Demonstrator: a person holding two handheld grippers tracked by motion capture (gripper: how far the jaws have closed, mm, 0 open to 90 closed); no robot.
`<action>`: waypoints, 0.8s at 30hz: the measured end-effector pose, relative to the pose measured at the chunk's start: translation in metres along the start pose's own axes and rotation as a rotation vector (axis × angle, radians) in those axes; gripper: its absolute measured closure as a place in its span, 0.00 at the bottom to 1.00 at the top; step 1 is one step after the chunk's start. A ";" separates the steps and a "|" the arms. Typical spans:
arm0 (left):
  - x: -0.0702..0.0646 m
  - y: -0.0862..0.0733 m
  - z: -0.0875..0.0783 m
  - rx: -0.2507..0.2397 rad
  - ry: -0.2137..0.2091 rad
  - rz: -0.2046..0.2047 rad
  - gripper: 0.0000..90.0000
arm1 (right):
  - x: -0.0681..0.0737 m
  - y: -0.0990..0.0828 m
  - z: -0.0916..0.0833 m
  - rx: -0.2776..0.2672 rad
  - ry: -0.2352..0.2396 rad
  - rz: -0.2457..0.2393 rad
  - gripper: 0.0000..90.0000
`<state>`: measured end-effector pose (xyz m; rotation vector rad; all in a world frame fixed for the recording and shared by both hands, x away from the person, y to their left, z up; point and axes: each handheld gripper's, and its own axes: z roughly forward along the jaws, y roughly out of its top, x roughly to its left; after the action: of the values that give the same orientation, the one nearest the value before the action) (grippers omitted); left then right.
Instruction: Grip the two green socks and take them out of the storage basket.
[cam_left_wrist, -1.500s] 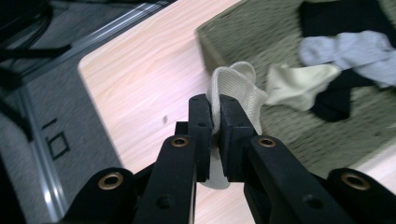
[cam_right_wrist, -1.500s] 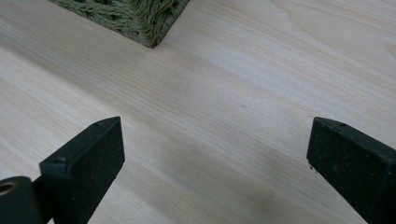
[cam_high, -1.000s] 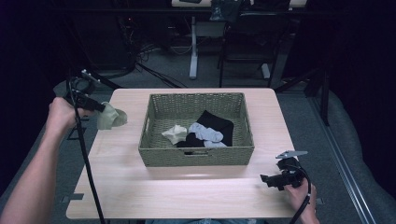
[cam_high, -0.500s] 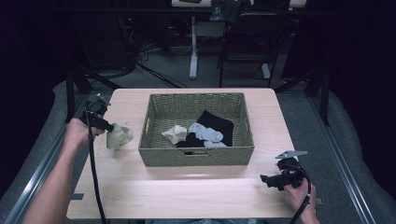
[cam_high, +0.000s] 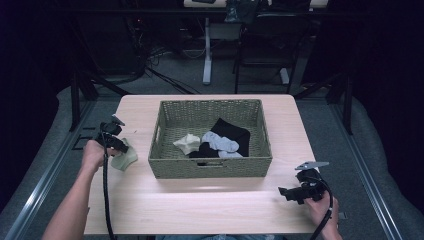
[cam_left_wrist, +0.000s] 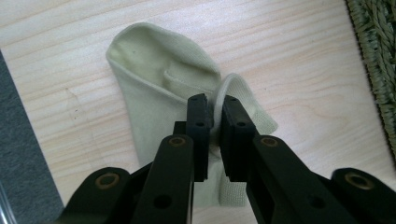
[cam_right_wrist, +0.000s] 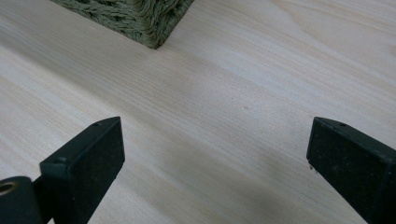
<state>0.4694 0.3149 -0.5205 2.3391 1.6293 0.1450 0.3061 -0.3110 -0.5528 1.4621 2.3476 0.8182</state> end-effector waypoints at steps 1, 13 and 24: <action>0.000 0.000 -0.002 -0.003 -0.003 0.002 0.84 | 0.000 0.000 0.000 -0.001 0.001 0.000 0.04; -0.015 0.011 -0.072 -0.158 -0.013 0.036 0.23 | 0.001 0.001 0.000 -0.002 0.007 0.003 0.04; -0.056 0.046 -0.122 -0.263 -0.023 0.133 0.10 | 0.001 0.001 -0.001 0.000 0.004 -0.004 0.04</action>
<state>0.4613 0.2697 -0.3863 2.2356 1.3524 0.3373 0.3066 -0.3103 -0.5513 1.4565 2.3522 0.8213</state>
